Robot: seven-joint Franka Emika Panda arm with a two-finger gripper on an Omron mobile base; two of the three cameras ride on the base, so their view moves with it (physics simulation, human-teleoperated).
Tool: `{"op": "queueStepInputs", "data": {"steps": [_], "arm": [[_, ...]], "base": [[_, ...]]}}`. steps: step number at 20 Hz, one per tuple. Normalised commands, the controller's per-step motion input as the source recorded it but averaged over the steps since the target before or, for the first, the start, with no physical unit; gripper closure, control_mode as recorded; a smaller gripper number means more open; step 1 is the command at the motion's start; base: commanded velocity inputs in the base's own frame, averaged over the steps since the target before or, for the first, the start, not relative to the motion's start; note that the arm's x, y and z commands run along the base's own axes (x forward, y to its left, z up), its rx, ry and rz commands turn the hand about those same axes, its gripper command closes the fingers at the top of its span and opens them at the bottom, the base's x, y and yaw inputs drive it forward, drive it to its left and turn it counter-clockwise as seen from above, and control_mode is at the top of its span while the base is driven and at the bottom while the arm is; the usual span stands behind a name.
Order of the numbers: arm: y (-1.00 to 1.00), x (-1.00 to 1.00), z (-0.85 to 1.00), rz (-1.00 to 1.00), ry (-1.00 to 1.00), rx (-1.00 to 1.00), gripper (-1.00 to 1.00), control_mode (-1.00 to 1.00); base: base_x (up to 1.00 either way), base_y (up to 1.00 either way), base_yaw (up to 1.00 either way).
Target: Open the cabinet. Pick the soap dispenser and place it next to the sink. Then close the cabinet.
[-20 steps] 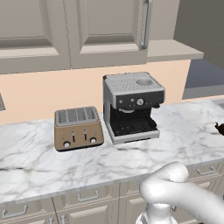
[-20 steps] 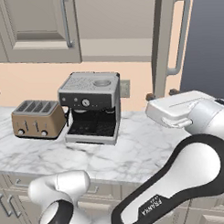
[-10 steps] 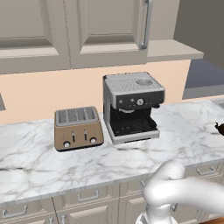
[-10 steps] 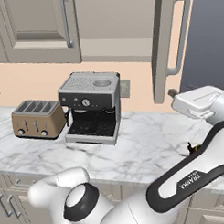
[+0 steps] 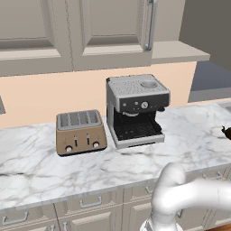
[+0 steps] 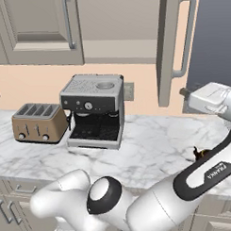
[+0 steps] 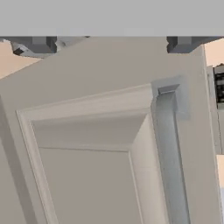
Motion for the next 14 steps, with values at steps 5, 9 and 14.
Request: {"op": "queueStepInputs", "data": {"steps": [5, 9, 14], "arm": [[0.39, 0.05, 0.0, 0.17, 0.0, 0.0, -1.0, -1.0], [0.71, -0.2, 0.06, 0.03, -0.05, 0.0, -1.0, -1.0], [0.96, -0.07, 0.09, 0.0, -0.13, 0.0, -1.0, -1.0]], "base": [[0.0, 0.0, 0.0], [0.0, 0.0, 0.0], [0.0, 0.0, 0.0]]}}
